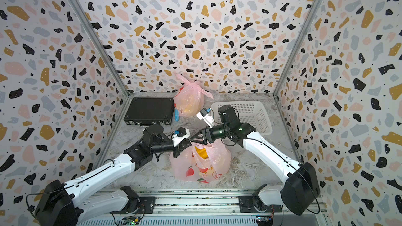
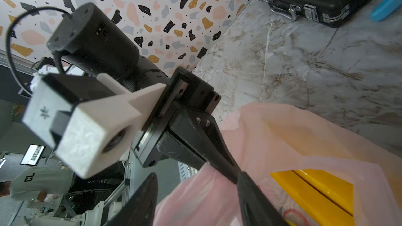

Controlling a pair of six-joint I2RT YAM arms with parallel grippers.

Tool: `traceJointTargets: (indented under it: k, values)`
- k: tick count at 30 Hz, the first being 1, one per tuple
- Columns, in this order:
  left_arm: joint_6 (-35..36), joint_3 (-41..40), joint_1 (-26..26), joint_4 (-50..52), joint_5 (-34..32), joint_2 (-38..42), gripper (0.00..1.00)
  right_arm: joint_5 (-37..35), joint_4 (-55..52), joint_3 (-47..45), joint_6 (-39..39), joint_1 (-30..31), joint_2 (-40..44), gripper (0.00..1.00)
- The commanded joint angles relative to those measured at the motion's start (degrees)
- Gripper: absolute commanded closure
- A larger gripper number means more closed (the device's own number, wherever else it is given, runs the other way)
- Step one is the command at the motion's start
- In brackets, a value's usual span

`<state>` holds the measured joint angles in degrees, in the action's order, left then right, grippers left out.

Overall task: Place the banana into a plastic bag & tie a knot
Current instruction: Cross the plastic bag at the center of the board.

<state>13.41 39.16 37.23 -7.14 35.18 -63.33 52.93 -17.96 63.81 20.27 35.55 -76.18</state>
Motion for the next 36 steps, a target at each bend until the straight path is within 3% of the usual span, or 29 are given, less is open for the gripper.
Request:
traceJointTargets:
  k: [1, 8, 18, 36]
  values:
    - [0.39, 1.65, -0.49, -1.21, 1.58, 0.43, 1.0, -1.86, -3.94, 1.22, -4.78, 0.53, 0.65, 0.43]
    - [0.3, 2.25, -0.67, -0.51, 1.74, -0.04, 1.0, -6.31, -4.4, 0.23, -8.19, 2.05, 2.3, 0.4]
    - [0.35, 2.7, -0.89, 0.37, 1.95, 0.23, 1.0, -19.08, -5.44, -1.58, -14.28, 5.17, 6.35, 0.33]
    - [0.54, 3.21, -1.03, 1.36, 2.79, 0.23, 1.0, -25.8, -10.2, -0.98, -19.95, 9.84, 3.92, 0.32]
